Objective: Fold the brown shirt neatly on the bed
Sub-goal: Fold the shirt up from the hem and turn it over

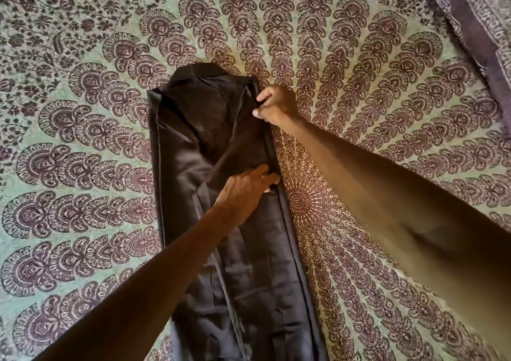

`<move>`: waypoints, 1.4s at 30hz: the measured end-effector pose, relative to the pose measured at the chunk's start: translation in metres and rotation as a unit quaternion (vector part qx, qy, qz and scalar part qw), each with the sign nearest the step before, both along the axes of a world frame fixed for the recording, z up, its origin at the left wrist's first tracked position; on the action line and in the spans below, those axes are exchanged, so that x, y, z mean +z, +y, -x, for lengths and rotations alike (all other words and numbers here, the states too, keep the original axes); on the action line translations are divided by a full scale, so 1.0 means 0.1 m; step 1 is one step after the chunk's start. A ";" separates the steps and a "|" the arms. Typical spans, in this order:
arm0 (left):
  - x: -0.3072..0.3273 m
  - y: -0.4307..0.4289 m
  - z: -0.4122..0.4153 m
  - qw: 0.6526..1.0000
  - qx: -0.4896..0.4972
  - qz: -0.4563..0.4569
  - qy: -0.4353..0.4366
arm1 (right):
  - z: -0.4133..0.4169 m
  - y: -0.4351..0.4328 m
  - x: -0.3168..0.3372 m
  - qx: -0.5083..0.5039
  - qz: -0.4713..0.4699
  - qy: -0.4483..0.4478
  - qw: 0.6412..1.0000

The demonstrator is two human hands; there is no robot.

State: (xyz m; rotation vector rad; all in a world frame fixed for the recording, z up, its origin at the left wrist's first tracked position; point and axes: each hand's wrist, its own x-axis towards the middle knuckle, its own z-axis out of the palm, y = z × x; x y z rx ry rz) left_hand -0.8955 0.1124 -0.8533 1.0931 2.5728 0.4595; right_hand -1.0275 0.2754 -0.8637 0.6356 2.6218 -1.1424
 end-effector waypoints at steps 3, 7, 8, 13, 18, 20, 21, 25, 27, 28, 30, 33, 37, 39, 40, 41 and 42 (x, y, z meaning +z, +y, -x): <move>-0.01 0.02 0.02 0.999 -0.015 0.029 -0.003 | 0.01 0.03 -0.01 -0.009 0.027 -0.006 1.000; 0.03 0.09 0.08 0.999 -0.027 0.042 -0.014 | 0.03 0.03 -0.02 -0.009 0.025 -0.015 1.000; 0.04 0.11 0.09 0.998 -0.035 0.053 -0.014 | 0.04 0.03 -0.02 -0.011 0.024 -0.020 0.999; 0.15 0.21 0.16 0.992 -0.066 0.104 -0.016 | 0.07 0.03 0.00 -0.011 0.010 -0.036 0.999; 0.09 0.21 0.09 0.995 -0.074 0.064 -0.010 | 0.06 0.01 0.02 -0.015 0.012 -0.030 0.999; 0.02 0.18 0.10 0.997 -0.065 0.029 -0.035 | 0.06 0.01 0.02 -0.019 0.016 -0.033 0.999; -0.01 0.17 0.12 0.997 -0.069 0.009 -0.046 | 0.06 0.01 0.02 -0.025 0.024 -0.034 0.999; -0.05 0.16 0.11 0.994 -0.066 -0.039 -0.075 | 0.05 -0.01 0.01 -0.065 0.053 -0.032 0.996; -0.04 0.18 0.07 0.994 -0.034 -0.056 -0.092 | 0.03 -0.04 0.01 -0.084 0.048 -0.025 0.995; -0.03 0.18 0.04 0.993 -0.016 -0.072 -0.095 | 0.01 -0.06 0.02 -0.077 0.029 -0.018 0.996; -0.04 0.14 -0.04 0.993 0.021 -0.102 -0.049 | -0.06 -0.07 0.03 -0.040 -0.037 0.001 0.999; 0.00 0.01 -0.20 0.982 0.137 -0.069 0.114 | -0.21 -0.05 0.06 0.035 -0.146 0.095 0.984; 0.03 -0.17 -0.17 0.922 0.359 -0.058 0.132 | -0.28 -0.10 0.09 0.194 -0.221 0.185 0.938; 0.06 -0.21 -0.04 0.903 0.417 -0.065 0.082 | -0.24 -0.13 0.14 0.267 -0.258 0.180 0.911; 0.09 -0.23 0.02 0.897 0.435 -0.066 0.051 | -0.21 -0.14 0.17 0.289 -0.272 0.174 0.901; 0.13 -0.24 0.08 0.890 0.451 -0.059 0.023 | -0.17 -0.15 0.21 0.305 -0.287 0.170 0.892; 0.17 -0.24 0.12 0.881 0.471 -0.046 0.000 | -0.13 -0.15 0.24 0.316 -0.300 0.158 0.886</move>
